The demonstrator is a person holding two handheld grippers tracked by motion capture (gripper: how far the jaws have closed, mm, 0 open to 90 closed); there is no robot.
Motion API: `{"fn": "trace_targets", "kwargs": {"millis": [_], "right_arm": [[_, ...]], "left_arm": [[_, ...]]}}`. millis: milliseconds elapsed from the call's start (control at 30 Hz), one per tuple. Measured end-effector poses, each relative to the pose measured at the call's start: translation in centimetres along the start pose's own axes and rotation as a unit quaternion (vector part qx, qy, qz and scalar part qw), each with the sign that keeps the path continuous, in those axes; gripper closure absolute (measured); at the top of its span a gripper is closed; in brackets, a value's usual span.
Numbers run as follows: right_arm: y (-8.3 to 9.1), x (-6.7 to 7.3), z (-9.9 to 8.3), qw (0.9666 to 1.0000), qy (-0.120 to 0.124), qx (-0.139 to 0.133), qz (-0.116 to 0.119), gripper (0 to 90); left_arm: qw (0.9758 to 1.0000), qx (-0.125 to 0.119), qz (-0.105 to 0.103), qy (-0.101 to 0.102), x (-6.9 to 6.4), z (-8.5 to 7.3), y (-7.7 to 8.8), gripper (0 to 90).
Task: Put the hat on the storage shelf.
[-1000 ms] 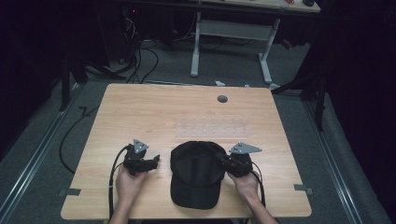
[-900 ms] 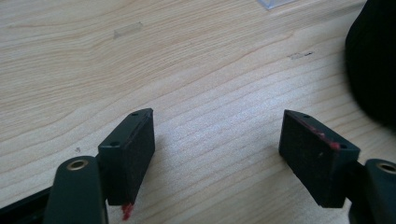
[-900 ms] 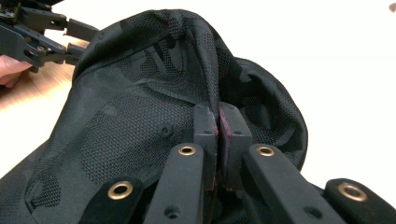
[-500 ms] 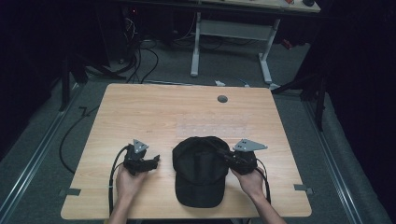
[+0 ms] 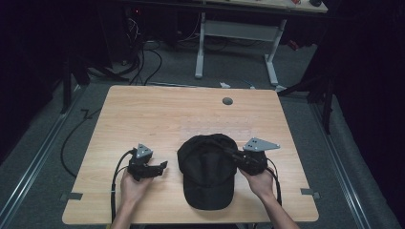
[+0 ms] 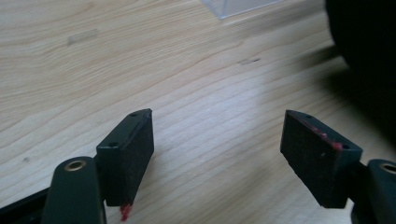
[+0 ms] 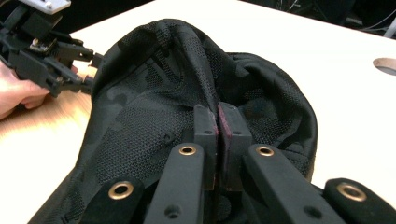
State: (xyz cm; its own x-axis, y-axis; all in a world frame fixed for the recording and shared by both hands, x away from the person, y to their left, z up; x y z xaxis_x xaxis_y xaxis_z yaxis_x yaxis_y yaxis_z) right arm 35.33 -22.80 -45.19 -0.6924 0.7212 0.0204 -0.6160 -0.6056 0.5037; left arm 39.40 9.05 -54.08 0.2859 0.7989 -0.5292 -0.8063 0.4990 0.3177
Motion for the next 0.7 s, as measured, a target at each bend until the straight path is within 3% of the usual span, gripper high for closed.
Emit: {"fn": "trace_targets", "kwargs": {"millis": [167,367,567,700], "right_arm": [[0.5,-0.5,0.3,0.9999,-0.004,-0.010,0.005,87.6],[1.1,-0.9,0.9,0.9997,-0.003,-0.023,0.006,87.6],[1.4,-1.0,1.5,0.9995,-0.001,-0.031,0.009,87.6],[1.7,-1.2,2.0,0.9990,0.001,-0.042,0.014,87.6]], "left_arm": [[0.9995,0.011,-0.031,-0.001,-0.9,-0.1,0.6,24.0],[0.9970,0.034,-0.069,-0.002,-1.9,-0.2,1.2,19.2],[0.9923,0.044,-0.114,0.017,-2.9,0.1,1.9,18.2],[0.9880,0.056,-0.143,0.018,-3.8,0.4,2.2,18.4]]}}
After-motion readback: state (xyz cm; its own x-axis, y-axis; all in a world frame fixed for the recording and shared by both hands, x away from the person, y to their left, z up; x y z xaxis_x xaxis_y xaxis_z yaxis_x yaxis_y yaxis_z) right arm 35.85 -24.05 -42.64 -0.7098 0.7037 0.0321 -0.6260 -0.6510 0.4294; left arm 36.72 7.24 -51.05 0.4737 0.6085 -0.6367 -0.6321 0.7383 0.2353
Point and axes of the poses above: each handheld gripper's, and its own axes: y roughly backward along the jaws, z roughly out of its top, x roughly to its left, the point moved 1 cm from there along -y, roughly forward along the jaws, and after that the axes turned 3 degrees about y, right-handed, at the moved point
